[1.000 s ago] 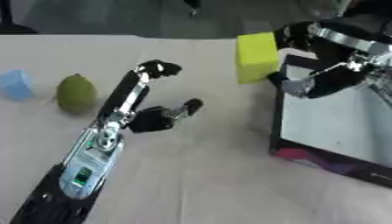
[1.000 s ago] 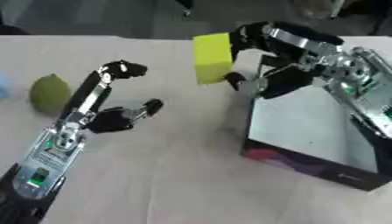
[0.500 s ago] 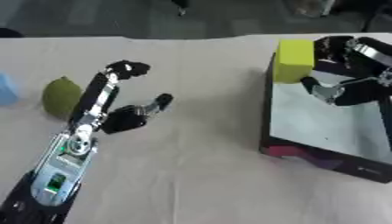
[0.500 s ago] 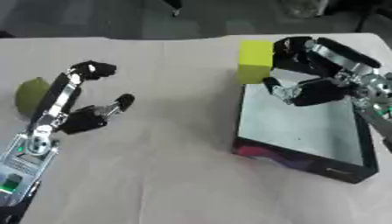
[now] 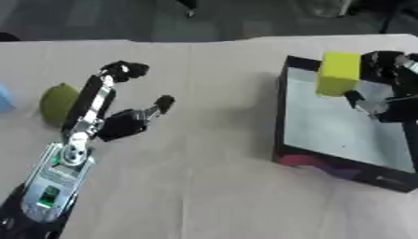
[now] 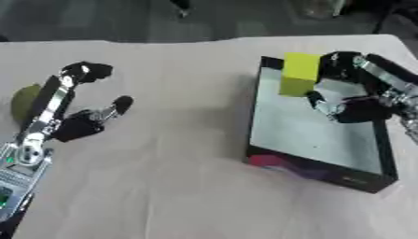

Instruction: Pick up the objects with one hand, pass them to the other hand, and then place them into the box on the other side of the table.

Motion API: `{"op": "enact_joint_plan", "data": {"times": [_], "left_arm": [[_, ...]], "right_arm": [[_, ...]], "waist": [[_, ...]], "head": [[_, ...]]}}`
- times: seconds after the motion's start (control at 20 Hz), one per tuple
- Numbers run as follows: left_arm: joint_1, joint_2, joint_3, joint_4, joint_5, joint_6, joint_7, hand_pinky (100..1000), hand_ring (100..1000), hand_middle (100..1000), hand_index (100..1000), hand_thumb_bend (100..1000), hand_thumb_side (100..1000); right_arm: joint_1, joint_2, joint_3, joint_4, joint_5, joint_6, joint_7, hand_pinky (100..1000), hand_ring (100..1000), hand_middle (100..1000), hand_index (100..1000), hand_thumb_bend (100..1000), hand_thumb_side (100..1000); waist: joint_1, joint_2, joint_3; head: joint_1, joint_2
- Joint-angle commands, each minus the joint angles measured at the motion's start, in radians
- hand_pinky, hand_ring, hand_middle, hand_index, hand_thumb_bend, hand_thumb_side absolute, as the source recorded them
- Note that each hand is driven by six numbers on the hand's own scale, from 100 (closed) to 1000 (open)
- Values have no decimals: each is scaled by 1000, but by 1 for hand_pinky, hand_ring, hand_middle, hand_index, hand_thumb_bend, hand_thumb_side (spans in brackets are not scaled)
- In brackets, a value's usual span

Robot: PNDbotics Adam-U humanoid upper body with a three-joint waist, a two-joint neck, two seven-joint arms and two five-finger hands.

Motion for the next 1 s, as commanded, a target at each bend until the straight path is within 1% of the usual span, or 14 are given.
{"op": "enact_joint_plan", "data": {"times": [0.05, 0.15, 0.25, 0.3, 0.35, 0.4, 0.45, 0.55, 0.65, 0.7, 1.0], "left_arm": [[-11, 25, 14, -22, 4, 0, 8, 848, 777, 692, 792, 567, 592], [-11, 28, 16, -23, 5, 2, 10, 848, 777, 692, 792, 568, 591], [-12, 29, 17, -24, 5, 2, 12, 848, 777, 692, 791, 569, 589], [-12, 30, 18, -25, 6, 2, 13, 848, 777, 691, 791, 569, 589], [-12, 30, 19, -26, 6, 3, 14, 848, 776, 691, 791, 569, 589], [-12, 31, 19, -27, 7, 3, 15, 848, 776, 691, 791, 569, 589], [-12, 32, 20, -27, 7, 3, 15, 848, 776, 691, 791, 570, 590], [-11, 33, 21, -27, 8, 4, 17, 847, 776, 690, 791, 570, 588], [-11, 34, 23, -28, 8, 4, 19, 847, 776, 690, 791, 570, 588], [-11, 34, 23, -28, 8, 5, 19, 847, 776, 690, 790, 570, 588], [-8, 37, 26, -31, 10, 5, 24, 847, 775, 689, 790, 570, 586]], "right_arm": [[15, -38, -31, 10, 29, -7, -17, 935, 970, 591, 617, 100, 100], [27, -37, -34, 23, 44, -11, -20, 936, 977, 611, 639, 100, 100], [33, -38, -35, 35, 59, -16, -14, 937, 993, 660, 683, 118, 100], [35, -39, -36, 40, 66, -17, -9, 940, 1000, 711, 724, 153, 100], [37, -38, -37, 47, 74, -18, -6, 943, 1000, 743, 752, 174, 121], [38, -38, -38, 53, 82, -19, -3, 946, 1000, 775, 780, 199, 154], [40, -37, -39, 60, 92, -20, 1, 957, 1000, 861, 856, 273, 260], [42, -36, -44, 74, 117, -22, 4, 974, 1000, 964, 944, 355, 386], [43, -33, -49, 84, 136, -24, -1, 985, 1000, 1000, 976, 385, 445], [44, -32, -51, 87, 143, -25, -6, 988, 1000, 1000, 985, 394, 455], [51, -26, -67, 89, 135, -18, -38, 994, 1000, 1000, 992, 386, 452]], "waist": [[11, -23, 1], [13, -22, 1], [14, -21, 2], [14, -21, 3], [15, -21, 4], [15, -20, 4], [15, -20, 5], [15, -19, 5], [15, -18, 6], [15, -18, 6], [16, -18, 6]], "head": [[-7, -7], [-10, -9], [-12, -11], [-13, -11], [-15, -12], [-16, -12], [-16, -12], [-17, -12], [-16, -13], [-16, -13], [-21, -17]]}}
